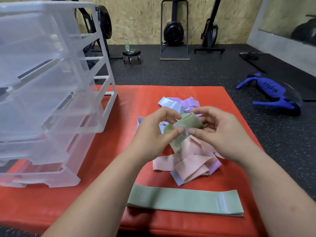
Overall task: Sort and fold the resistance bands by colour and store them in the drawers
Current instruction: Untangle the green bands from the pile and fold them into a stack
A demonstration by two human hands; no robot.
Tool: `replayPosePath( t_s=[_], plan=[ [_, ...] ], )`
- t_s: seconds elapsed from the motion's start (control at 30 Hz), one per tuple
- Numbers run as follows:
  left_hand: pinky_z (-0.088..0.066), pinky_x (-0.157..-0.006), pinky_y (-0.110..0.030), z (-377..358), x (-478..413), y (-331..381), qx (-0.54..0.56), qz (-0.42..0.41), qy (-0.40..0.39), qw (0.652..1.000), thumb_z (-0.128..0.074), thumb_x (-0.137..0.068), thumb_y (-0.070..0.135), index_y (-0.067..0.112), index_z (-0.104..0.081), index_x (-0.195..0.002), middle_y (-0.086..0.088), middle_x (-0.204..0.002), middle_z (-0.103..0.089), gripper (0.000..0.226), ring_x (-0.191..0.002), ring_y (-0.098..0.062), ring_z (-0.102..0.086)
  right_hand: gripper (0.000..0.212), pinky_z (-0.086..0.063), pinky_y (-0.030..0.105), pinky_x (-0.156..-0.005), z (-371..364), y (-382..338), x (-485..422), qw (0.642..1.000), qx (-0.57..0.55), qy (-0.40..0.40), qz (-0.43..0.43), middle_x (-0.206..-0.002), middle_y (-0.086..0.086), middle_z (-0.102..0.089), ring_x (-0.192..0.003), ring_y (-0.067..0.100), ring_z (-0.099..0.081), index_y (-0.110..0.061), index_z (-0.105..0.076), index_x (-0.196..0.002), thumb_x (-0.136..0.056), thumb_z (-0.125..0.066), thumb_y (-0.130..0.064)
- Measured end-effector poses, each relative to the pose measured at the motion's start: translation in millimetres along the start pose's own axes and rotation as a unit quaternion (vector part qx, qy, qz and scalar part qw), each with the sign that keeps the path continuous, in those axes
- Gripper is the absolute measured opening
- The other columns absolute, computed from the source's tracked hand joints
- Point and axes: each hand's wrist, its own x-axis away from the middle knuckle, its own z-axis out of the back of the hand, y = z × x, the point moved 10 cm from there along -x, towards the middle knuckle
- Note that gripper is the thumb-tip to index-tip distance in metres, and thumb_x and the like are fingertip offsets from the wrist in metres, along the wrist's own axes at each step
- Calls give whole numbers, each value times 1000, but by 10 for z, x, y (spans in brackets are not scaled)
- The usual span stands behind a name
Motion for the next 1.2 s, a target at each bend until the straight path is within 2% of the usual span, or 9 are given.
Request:
replayPosePath(
  t_s=[0.2, 0.27, 0.33, 0.53, 0.7, 0.83, 0.97, 1.1, 1.2],
  plan=[
    [-50, -87, -28, -124, 28, -71, -45, -4, -55, 997, -81, -92, 28, 27, -72, -103, 14, -94, -74, 14, -95, -8, -66, 10, -58, 40, -78, 39, -302, 69, 997, 9, 24, 70, -88, 4, -78, -80, 20, -72, -14, -78, -95, -89, -79, -6],
    [-50, -85, -37, -170, 41, -166, -79, 3, -79, 994, -76, -94, 37, 24, -72, -94, 11, -91, -72, 14, -93, -11, -63, 10, -59, 34, -76, 83, -323, 104, 996, -34, 46, 72, -88, 6, -78, -80, 15, -71, -9, -78, -97, -89, -78, -4],
    [-46, -84, -34, -179, 51, -228, -100, 7, -84, 991, -76, -95, 41, 23, -70, -90, 11, -90, -69, 19, -95, -11, -57, 12, -59, 30, -78, 144, -321, 140, 993, -55, 76, 73, -89, 5, -79, -82, 14, -72, -5, -77, -99, -89, -76, 2],
    [-47, -83, -36, -122, 86, -328, -133, 33, -67, 988, -79, -91, 44, 30, -66, -91, 3, -92, -62, 19, -98, -15, -52, 11, -63, 45, -87, 546, -334, 273, 969, -86, 215, 89, -94, 12, -78, -86, 25, -74, -11, -77, -101, -93, -74, -3],
    [-41, -74, -39, -142, 84, -326, -222, 19, -71, 972, -72, -94, 45, 22, -64, -86, 4, -77, -57, 25, -91, -20, -45, 12, -62, 37, -84, 596, -206, 369, 958, -102, 259, 71, -91, 2, -78, -85, 20, -76, -17, -76, -101, -94, -74, -7],
    [-43, -71, -41, -80, 88, -407, -286, 8, -47, 957, -65, -90, 53, 26, -58, -78, 10, -68, -53, 31, -92, -28, -50, 11, -63, 37, -86, 671, -128, 356, 951, -96, 289, 53, -97, 8, -79, -90, 24, -77, -11, -75, -106, -95, -74, -12],
    [-51, -79, -43, 58, 65, -448, -263, 41, -32, 963, -71, -81, 56, 31, -73, -93, 12, -81, -66, 28, -92, -24, -59, 14, -63, 42, -88, 715, -26, 313, 953, -106, 281, 32, -101, 13, -77, -96, 27, -77, -7, -73, -110, -97, -72, -12],
    [-47, -62, -34, 56, 122, -612, -336, 88, -64, 935, -71, -92, 54, 33, -68, -104, 11, -91, -70, 25, -80, -20, -62, 12, -63, 43, -90, 617, -56, 270, 967, -65, 245, 41, -101, 11, -78, -99, 31, -76, -11, -74, -109, -96, -73, -12],
    [-46, -63, -33, 59, 136, -707, -329, 103, -66, 936, -63, -98, 42, 36, -71, -115, 11, -97, -73, 20, -84, -22, -64, 11, -63, 43, -89, 644, 6, 264, 964, -48, 261, 32, -98, 8, -78, -95, 27, -77, -13, -74, -107, -96, -73, -13]
  ],
)
